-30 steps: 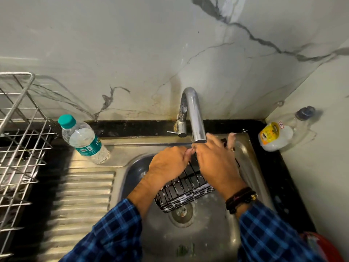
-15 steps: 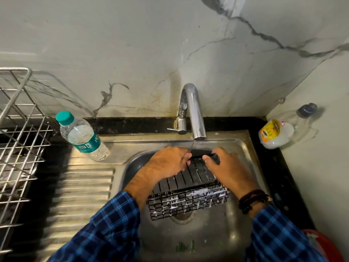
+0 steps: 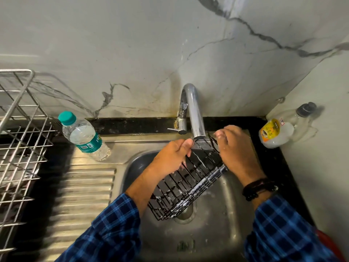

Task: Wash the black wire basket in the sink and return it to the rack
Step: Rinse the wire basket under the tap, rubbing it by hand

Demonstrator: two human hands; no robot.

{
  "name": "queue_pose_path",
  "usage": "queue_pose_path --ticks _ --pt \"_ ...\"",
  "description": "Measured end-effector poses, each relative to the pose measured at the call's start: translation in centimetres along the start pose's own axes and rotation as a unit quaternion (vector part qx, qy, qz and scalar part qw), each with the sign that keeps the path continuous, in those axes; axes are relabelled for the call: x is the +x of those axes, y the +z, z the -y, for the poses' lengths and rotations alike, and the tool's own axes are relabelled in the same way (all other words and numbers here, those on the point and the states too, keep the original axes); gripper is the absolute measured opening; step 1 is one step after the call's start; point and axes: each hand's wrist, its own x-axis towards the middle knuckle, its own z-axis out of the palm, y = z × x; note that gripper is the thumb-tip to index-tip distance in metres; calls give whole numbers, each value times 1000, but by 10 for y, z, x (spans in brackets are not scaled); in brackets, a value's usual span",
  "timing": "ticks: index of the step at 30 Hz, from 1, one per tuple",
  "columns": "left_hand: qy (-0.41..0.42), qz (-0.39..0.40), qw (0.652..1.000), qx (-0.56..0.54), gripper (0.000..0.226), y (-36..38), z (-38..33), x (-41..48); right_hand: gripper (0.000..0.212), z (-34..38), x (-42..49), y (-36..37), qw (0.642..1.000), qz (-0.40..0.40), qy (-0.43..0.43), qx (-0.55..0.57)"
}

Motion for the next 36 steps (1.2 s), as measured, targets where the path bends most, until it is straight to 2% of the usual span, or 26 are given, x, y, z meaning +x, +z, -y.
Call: queue_pose_path --ticks 1,2,4,5,7,10,11,13,15,17,21,24,25,27,29,31,32,34,36 --pt "-18 -13 999 -32 42 -3 -1 -2 49 2 -4 0 999 7 -26 -29" --pt "-35 -26 997 -65 43 -6 0 -3 55 4 -10 1 999 44 -15 -1" --pt "-66 -56 992 -94 44 -8 5 -9 54 11 -23 10 980 134 33 140" --pt "-73 -70 991 -86 44 -6 9 -14 49 16 -28 17 973 150 29 173" --pt "-77 -77 993 -55 43 1 19 -24 47 17 -34 38 982 117 -21 146" --pt "-90 -85 992 -2 41 8 30 -32 52 13 -34 61 985 111 -18 127" --pt "-90 -95 991 -10 42 7 30 -33 49 17 -35 65 986 108 -24 127" --pt "-86 -109 989 -49 44 5 22 -31 39 26 -37 67 991 51 -40 119" --pt "-97 -107 985 -90 44 9 8 -28 33 41 -36 64 995 -35 -76 53" --pt "-120 -118 975 -144 46 14 0 -29 42 55 -38 59 990 -51 -125 -40" --pt "-166 -122 938 -281 44 16 -3 -33 57 57 -54 45 947 42 -215 -236" --pt "-166 -140 930 -296 46 15 -6 -35 59 39 -81 34 912 74 -293 -276" --pt "-161 -137 933 -293 49 16 -10 -36 59 32 -86 30 913 74 -309 -258" --pt "-149 -135 935 -293 50 19 -17 -41 58 22 -82 26 946 83 -278 -148" --pt "-130 -141 939 -284 49 26 -22 -45 60 29 -70 23 983 106 -146 18" --pt "-101 -163 946 -262 53 34 -27 -50 53 41 -55 24 983 111 -15 148" --pt "-91 -184 947 -249 56 37 -29 -52 45 47 -50 24 978 98 22 181" --pt "-83 -249 937 -232 62 39 -28 -55 36 57 -56 22 979 80 11 187" --pt "-73 -300 914 -264 56 36 -30 -60 40 56 -73 22 981 97 -38 166"
